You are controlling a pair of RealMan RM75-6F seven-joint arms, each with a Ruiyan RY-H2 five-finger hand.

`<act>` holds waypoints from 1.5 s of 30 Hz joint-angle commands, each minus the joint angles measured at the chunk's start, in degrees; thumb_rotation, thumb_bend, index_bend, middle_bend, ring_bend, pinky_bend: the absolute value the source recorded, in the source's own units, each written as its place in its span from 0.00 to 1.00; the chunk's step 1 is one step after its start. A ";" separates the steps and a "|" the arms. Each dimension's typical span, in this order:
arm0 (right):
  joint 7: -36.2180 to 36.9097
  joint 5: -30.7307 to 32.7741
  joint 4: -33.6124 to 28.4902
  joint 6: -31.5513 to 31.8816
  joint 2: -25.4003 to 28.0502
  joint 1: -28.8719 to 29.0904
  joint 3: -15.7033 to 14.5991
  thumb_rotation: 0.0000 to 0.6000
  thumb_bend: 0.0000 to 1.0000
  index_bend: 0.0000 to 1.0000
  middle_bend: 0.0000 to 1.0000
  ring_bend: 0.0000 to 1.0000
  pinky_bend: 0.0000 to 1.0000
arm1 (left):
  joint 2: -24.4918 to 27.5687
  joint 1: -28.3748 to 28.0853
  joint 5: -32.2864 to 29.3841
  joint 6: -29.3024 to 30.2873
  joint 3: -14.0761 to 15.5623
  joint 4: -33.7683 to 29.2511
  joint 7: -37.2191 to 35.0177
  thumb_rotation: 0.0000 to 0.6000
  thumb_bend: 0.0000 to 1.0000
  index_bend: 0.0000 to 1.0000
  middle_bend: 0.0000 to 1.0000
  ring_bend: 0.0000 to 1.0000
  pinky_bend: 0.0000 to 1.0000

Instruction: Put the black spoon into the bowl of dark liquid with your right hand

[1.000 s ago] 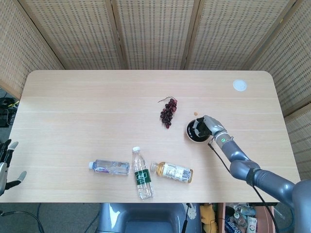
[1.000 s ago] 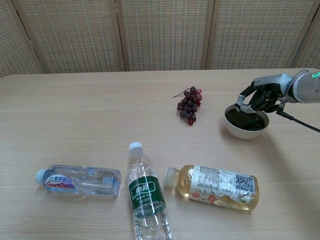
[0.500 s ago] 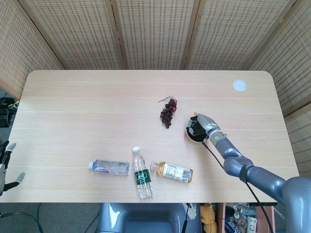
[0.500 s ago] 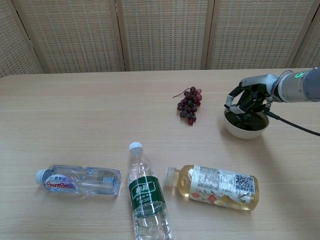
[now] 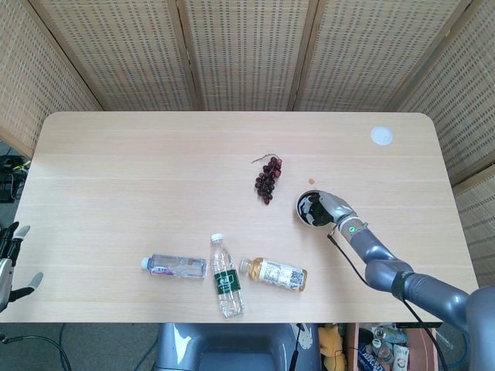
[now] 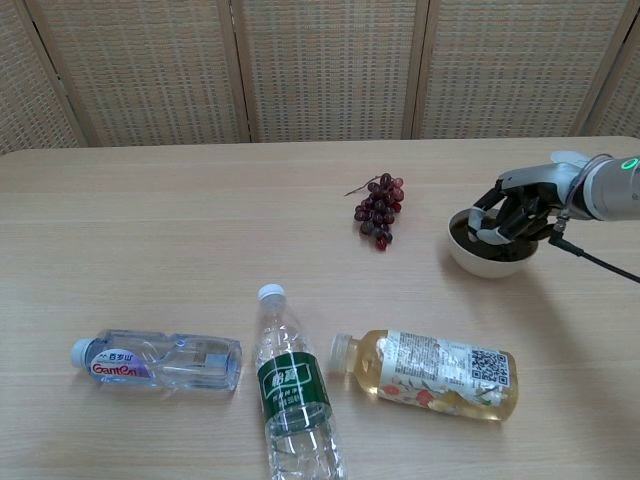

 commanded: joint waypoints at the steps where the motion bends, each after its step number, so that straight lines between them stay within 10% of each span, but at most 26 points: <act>1: 0.19 0.13 1.01 -0.02 0.04 0.07 0.19 1.00 0.81 0.69 1.00 1.00 1.00 | 0.01 -0.05 -0.08 -0.08 -0.01 -0.17 0.24 1.00 0.29 0.02 0.00 0.00 0.00; 20: 1.00 -1.38 3.79 -0.56 -2.07 1.56 2.07 1.00 0.80 0.69 1.00 1.00 1.00 | 0.13 0.39 -0.66 0.01 0.17 -0.43 0.63 1.00 0.29 0.02 0.00 0.00 0.00; 31: 0.05 -1.35 1.92 0.88 -1.07 0.78 1.19 1.00 0.14 0.47 0.99 1.00 1.00 | -0.01 0.28 -0.34 0.00 0.18 -0.30 0.31 1.00 0.29 0.02 0.00 0.00 0.00; 45: -0.51 -1.29 -4.50 5.82 2.44 -0.67 2.51 1.00 0.00 0.42 0.96 1.00 1.00 | 0.28 0.35 -0.10 0.37 0.16 -0.75 0.49 1.00 0.29 0.02 0.00 0.00 0.00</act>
